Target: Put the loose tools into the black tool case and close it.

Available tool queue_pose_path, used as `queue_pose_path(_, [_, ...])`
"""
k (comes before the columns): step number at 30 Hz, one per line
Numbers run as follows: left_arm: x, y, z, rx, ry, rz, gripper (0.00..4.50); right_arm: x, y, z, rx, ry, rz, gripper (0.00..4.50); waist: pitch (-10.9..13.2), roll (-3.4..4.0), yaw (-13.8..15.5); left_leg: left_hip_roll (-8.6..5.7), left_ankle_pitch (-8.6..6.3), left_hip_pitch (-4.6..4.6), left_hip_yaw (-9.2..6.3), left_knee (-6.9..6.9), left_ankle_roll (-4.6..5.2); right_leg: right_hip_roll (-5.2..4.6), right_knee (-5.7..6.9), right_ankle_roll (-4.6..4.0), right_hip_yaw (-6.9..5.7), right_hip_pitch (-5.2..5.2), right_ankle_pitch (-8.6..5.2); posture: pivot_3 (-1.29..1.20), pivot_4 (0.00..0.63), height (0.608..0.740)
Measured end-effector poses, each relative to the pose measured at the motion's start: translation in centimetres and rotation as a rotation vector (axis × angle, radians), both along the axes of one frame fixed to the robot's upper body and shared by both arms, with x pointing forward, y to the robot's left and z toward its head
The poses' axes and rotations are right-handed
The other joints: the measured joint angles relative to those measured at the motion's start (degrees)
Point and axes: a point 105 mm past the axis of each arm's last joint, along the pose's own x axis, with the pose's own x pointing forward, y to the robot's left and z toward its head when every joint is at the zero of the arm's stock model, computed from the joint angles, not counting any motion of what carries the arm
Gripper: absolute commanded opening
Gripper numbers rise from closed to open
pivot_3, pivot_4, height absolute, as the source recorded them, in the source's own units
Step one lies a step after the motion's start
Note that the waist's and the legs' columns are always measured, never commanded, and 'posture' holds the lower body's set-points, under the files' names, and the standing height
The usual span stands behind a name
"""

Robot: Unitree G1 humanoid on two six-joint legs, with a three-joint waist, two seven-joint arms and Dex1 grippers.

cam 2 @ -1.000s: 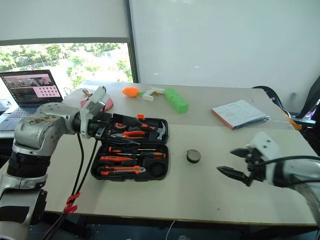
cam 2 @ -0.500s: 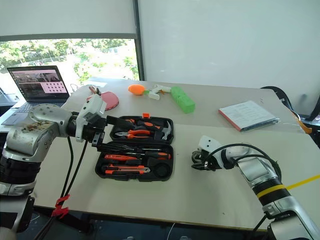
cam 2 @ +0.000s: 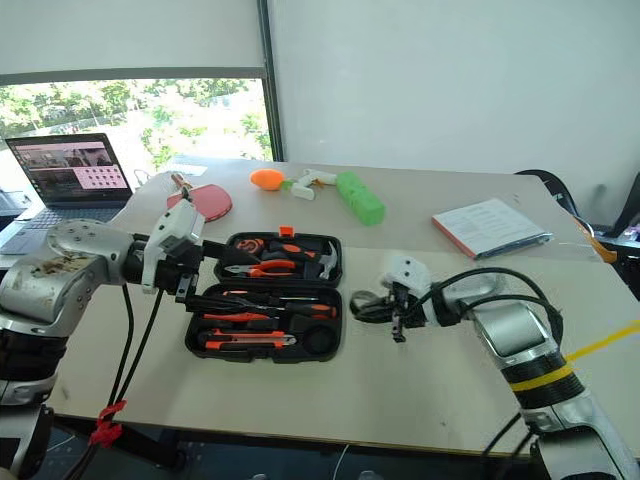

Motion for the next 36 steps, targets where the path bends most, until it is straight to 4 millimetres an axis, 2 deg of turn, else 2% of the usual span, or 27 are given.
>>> queue_pose_path(3, [0.1, 0.2, 0.0, 0.006, -0.012, 0.01, 4.5, -1.9, 3.6, -0.4, -0.007, -0.007, 0.126, 0.04, 0.0, 0.0, 0.11, -0.01, 0.0, 0.0, 0.01, 0.02, 0.0, -0.01, -0.01, 0.0, -0.01, 0.01, 0.0, 0.0, 0.15, 0.74])
queue_pose_path(5, [0.1, 0.3, 0.0, 0.016, -0.02, 0.015, 4.5, -2.1, 4.5, -1.6, -0.041, 0.007, 0.144, 0.04, 0.01, 0.01, 0.42, -0.04, 0.0, -0.01, 0.05, 0.04, -0.01, -0.05, -0.03, 0.01, -0.02, 0.02, 0.0, 0.0, 0.15, 0.74])
queue_pose_path(8, [0.2, 0.5, 0.0, 0.023, -0.024, 0.022, 4.5, -1.7, 4.7, -3.0, -0.09, -0.001, 0.127, 0.04, 0.02, 0.0, 0.69, -0.06, 0.0, -0.04, 0.07, 0.06, -0.01, -0.08, -0.05, 0.02, -0.04, 0.01, -0.01, 0.0, 0.15, 0.74])
queue_pose_path(14, [0.2, 0.4, 0.0, 0.024, -0.023, 0.022, 4.5, -0.7, 4.4, -4.4, -0.14, -0.018, 0.085, 0.04, 0.03, 0.01, 0.37, -0.03, 0.0, -0.04, 0.07, 0.04, -0.01, -0.04, -0.01, 0.01, -0.03, -0.03, -0.01, 0.0, 0.15, 0.74])
queue_pose_path(26, [0.3, 0.5, 0.1, 0.022, -0.024, 0.027, 4.5, -1.0, 5.1, -5.2, -0.127, 0.006, 0.094, 0.04, 0.03, 0.01, 0.34, -0.04, 0.0, -0.04, 0.06, 0.03, -0.01, -0.04, -0.02, 0.01, -0.03, -0.02, -0.01, 0.0, 0.15, 0.74])
queue_pose_path(36, [0.6, 0.6, 0.2, 0.019, -0.029, 0.029, 4.5, -0.6, 4.3, -4.3, -0.128, -0.022, 0.044, 3.41, 0.03, 0.01, 0.42, -0.03, 0.0, -0.04, 0.06, -0.01, 0.0, -0.04, -0.06, 0.01, -0.04, -0.02, -0.01, 0.0, 0.15, 0.74])
